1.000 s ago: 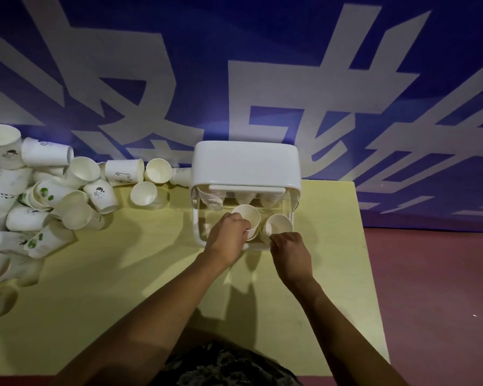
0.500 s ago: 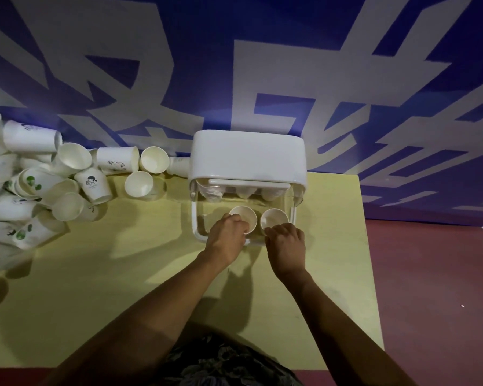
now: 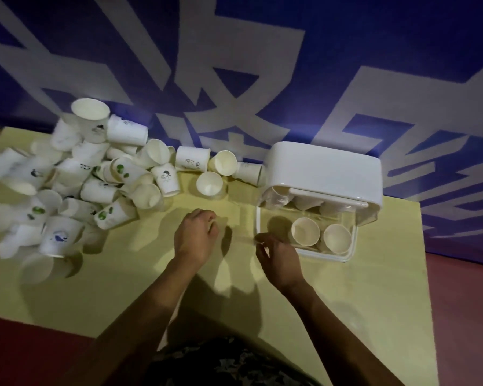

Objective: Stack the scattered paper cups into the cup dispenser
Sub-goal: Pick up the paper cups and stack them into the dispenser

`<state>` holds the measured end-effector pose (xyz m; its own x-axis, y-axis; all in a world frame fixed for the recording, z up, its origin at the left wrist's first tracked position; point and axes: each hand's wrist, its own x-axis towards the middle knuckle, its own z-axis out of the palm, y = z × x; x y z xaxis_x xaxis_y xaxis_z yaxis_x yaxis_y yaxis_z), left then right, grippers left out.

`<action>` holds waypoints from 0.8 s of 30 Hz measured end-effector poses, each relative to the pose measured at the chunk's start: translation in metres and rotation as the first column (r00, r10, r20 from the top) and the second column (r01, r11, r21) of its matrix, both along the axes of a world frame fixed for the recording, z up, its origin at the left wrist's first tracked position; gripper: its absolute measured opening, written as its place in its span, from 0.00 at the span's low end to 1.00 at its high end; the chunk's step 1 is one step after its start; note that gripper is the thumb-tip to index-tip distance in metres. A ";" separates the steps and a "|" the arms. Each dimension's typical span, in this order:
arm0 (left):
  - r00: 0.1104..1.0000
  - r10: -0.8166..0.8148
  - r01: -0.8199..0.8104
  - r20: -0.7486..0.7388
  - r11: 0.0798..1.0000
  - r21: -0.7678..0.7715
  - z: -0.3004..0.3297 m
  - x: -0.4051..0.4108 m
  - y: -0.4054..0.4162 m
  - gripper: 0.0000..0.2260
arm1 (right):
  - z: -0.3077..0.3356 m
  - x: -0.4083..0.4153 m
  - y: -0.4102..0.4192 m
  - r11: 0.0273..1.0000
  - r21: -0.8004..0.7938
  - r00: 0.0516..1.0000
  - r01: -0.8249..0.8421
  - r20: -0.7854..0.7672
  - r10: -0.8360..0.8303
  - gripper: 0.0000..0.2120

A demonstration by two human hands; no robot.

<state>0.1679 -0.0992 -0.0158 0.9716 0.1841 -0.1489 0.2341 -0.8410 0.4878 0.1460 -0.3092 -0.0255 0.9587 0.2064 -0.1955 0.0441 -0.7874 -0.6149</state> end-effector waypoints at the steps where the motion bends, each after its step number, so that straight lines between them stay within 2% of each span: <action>1: 1.000 0.027 -0.027 -0.007 0.999 0.020 0.000 0.001 0.017 0.11 | 0.000 0.005 0.014 1.000 -0.004 1.000 -0.017 -0.004 0.017 0.11; 5: 0.992 0.124 -0.122 -0.036 0.991 0.050 -0.001 0.006 0.078 0.14 | -0.001 0.026 0.063 0.994 -0.063 0.996 -0.088 -0.018 0.087 0.13; 9: 0.987 0.155 -0.152 -0.045 0.986 0.067 -0.006 0.014 0.123 0.17 | -0.001 0.050 0.102 0.987 -0.136 0.996 -0.083 0.010 0.085 0.15; 15: 0.992 0.049 -0.041 -0.116 0.997 0.071 -0.023 0.034 0.164 0.18 | -0.006 0.085 0.146 0.967 -0.239 0.988 -0.086 0.104 0.114 0.19; 19: 0.976 -0.024 0.031 -0.214 0.999 0.028 -0.031 0.043 0.180 0.15 | -0.021 0.100 0.165 0.959 -0.274 0.995 -0.076 0.038 0.090 0.17; 21: 0.976 -0.038 0.039 -0.215 0.999 0.000 -0.033 0.044 0.186 0.13 | -0.029 0.103 0.172 0.957 -0.285 0.998 -0.056 0.001 0.059 0.15; 24: 0.982 -0.039 0.036 -0.183 0.999 -0.022 -0.033 0.043 0.193 0.09 | -0.036 0.097 0.180 0.964 -0.265 0.999 0.035 0.035 -0.027 0.13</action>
